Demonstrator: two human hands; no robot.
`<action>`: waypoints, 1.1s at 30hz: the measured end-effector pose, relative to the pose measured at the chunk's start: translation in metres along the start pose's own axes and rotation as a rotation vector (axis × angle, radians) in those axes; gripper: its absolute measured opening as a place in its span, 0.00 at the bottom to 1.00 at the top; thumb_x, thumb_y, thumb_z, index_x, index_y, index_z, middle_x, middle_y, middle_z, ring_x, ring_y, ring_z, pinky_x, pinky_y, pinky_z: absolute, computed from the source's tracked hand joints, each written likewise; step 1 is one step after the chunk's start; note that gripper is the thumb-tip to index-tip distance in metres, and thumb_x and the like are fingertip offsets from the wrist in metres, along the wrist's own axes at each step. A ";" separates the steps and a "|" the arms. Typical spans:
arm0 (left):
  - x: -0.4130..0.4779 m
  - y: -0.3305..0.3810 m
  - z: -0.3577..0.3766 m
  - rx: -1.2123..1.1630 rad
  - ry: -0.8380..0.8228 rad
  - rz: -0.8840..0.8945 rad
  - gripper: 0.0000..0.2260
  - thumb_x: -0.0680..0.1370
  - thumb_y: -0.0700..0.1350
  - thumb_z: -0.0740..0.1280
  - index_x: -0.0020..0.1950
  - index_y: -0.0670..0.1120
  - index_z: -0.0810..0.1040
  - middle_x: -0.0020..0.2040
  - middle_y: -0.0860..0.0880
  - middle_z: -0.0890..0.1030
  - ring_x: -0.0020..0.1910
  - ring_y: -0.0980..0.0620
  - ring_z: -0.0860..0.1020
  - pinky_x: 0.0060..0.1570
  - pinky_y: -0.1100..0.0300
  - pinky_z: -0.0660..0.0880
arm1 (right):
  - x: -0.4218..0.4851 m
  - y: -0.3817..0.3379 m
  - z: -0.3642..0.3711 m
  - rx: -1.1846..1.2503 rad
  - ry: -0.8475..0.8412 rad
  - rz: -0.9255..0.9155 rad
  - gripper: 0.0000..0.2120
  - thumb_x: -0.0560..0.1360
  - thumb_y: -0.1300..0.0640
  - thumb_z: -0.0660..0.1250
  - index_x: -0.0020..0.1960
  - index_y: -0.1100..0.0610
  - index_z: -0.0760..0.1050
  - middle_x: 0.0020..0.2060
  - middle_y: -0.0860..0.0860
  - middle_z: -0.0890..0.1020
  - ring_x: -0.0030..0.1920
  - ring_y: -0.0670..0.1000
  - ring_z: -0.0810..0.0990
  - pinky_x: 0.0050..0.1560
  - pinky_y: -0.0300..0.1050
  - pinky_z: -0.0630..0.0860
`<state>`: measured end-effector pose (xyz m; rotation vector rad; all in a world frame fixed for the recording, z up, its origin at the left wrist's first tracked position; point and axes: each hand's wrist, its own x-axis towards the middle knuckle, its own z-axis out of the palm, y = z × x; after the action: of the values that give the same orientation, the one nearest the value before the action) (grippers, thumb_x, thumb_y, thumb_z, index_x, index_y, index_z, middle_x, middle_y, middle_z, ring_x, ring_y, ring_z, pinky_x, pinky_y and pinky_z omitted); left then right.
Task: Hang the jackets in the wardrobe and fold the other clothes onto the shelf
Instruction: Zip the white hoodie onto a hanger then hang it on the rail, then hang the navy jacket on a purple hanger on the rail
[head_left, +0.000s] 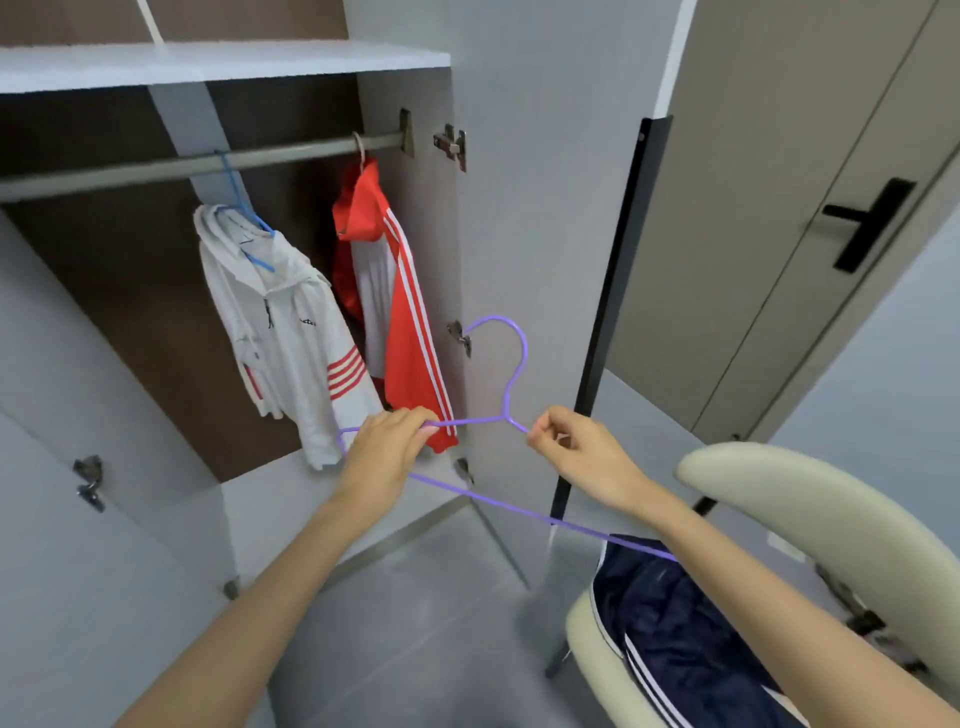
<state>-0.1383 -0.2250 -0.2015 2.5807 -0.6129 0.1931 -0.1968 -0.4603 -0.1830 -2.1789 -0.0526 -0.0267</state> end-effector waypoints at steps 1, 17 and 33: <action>-0.010 0.007 0.003 -0.050 -0.014 0.001 0.10 0.82 0.45 0.61 0.56 0.42 0.78 0.47 0.45 0.81 0.49 0.41 0.76 0.53 0.49 0.69 | -0.017 0.003 0.001 0.024 0.004 0.019 0.07 0.78 0.57 0.64 0.41 0.52 0.73 0.33 0.45 0.75 0.34 0.46 0.72 0.41 0.42 0.70; -0.104 0.146 0.108 -0.187 -0.294 0.329 0.19 0.80 0.46 0.65 0.71 0.48 0.69 0.69 0.52 0.70 0.68 0.50 0.67 0.67 0.58 0.61 | -0.234 0.098 -0.036 0.137 0.384 0.423 0.16 0.81 0.54 0.60 0.38 0.58 0.74 0.29 0.42 0.78 0.28 0.39 0.71 0.35 0.32 0.66; -0.056 0.268 0.335 -0.247 -0.756 0.019 0.18 0.81 0.45 0.62 0.70 0.47 0.68 0.66 0.45 0.73 0.63 0.47 0.73 0.63 0.52 0.70 | -0.308 0.309 -0.152 0.203 0.542 0.813 0.06 0.78 0.56 0.65 0.43 0.51 0.77 0.36 0.46 0.83 0.46 0.51 0.80 0.51 0.44 0.73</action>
<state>-0.3015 -0.5754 -0.3959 2.3516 -0.8479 -0.8351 -0.4893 -0.7703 -0.3612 -1.7846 1.0774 -0.1384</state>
